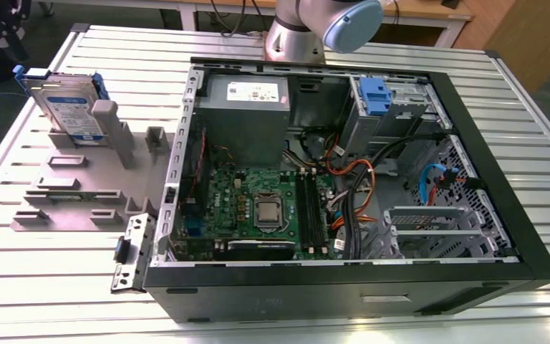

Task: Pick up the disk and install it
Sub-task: 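Pick up the disk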

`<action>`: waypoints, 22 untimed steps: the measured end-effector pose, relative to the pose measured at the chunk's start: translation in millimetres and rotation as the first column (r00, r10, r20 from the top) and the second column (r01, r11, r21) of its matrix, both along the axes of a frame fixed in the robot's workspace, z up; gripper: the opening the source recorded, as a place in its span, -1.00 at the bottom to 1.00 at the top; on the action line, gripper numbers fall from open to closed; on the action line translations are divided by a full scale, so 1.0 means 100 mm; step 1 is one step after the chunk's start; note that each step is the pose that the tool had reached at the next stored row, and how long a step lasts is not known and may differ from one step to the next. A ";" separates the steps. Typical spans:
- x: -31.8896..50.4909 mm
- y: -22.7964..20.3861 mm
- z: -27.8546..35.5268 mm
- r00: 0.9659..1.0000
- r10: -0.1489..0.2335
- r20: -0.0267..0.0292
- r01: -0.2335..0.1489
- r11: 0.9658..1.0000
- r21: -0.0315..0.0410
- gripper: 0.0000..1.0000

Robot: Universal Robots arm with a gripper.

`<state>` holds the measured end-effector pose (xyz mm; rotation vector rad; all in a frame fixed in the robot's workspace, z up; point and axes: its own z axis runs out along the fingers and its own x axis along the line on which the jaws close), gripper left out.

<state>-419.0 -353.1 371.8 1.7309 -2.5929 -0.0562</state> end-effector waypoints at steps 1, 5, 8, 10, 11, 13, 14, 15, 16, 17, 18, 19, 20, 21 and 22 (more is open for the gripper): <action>0.000 0.000 0.000 1.000 0.013 0.000 -0.013 1.000 0.000 -0.79; 0.000 0.000 0.000 0.998 0.063 0.000 -0.063 0.998 0.000 -0.79; 0.000 0.000 0.000 0.997 0.076 0.000 -0.076 0.997 0.000 -0.79; 0.000 0.000 0.000 0.997 0.076 0.000 -0.076 0.997 0.000 -0.79; 0.000 0.000 0.000 0.997 0.076 0.000 -0.076 0.997 0.000 -0.79; 0.000 0.000 0.000 0.997 0.077 0.000 -0.077 0.997 0.000 -0.79; 0.000 0.000 0.000 0.997 0.077 0.000 -0.077 0.997 0.000 -0.79; 0.000 0.000 0.000 0.997 0.077 0.000 -0.077 0.997 0.000 -0.79; 0.000 0.000 0.000 0.997 0.077 0.000 -0.077 0.997 0.000 -0.79; 0.000 0.000 0.000 0.997 0.077 0.000 -0.077 0.997 0.000 -0.79; 0.000 0.000 0.000 0.997 0.079 0.000 -0.079 0.997 0.000 -0.79; 0.000 0.000 0.000 0.997 0.082 0.000 -0.082 0.997 0.000 -0.79; 0.000 0.000 0.000 0.996 0.089 0.000 -0.089 0.996 0.000 -0.79; 0.000 0.000 0.000 0.995 0.100 0.000 -0.100 0.995 0.000 -0.79; 0.000 0.000 0.000 0.993 0.114 0.000 -0.114 0.993 0.000 -0.79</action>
